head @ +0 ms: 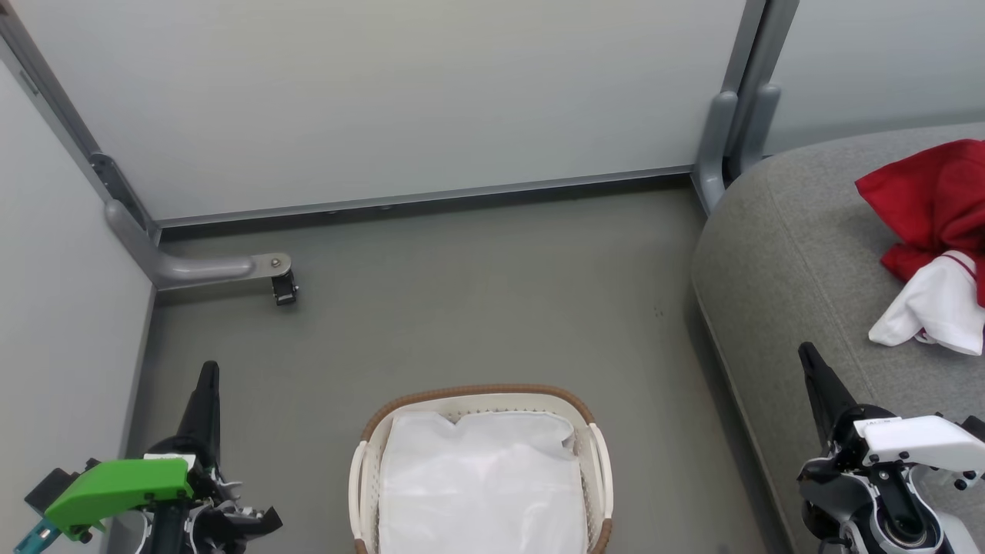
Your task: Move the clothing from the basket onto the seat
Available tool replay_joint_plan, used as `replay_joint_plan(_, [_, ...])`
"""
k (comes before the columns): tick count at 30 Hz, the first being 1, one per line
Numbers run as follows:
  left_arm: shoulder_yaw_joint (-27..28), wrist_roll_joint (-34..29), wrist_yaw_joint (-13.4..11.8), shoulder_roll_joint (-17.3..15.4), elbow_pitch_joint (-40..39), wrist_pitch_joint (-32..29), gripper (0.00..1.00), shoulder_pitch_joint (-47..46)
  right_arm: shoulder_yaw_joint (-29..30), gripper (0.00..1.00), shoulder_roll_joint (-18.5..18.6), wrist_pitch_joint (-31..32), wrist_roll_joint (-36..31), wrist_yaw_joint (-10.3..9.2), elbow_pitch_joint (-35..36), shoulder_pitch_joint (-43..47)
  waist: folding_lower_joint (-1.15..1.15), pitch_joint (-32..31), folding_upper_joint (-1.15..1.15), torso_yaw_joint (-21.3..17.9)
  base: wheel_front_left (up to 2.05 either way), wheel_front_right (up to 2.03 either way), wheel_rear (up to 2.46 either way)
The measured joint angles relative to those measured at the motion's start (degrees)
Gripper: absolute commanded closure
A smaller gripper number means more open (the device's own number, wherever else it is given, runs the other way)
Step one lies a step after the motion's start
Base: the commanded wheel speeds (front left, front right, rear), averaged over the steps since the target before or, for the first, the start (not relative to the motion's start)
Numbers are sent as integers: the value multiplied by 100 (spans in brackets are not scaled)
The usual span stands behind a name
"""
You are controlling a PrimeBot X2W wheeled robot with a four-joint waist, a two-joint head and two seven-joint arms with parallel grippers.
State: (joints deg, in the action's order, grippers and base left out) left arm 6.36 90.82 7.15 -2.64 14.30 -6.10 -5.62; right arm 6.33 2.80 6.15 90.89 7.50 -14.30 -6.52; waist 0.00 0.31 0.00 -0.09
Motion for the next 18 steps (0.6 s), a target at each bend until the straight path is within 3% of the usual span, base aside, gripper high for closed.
replay_joint_plan(18, [18,149,25,-1,-25,-44,100,-31,24,100,-1,46,141,0,24,2,0,-14,0,9,0,0,0])
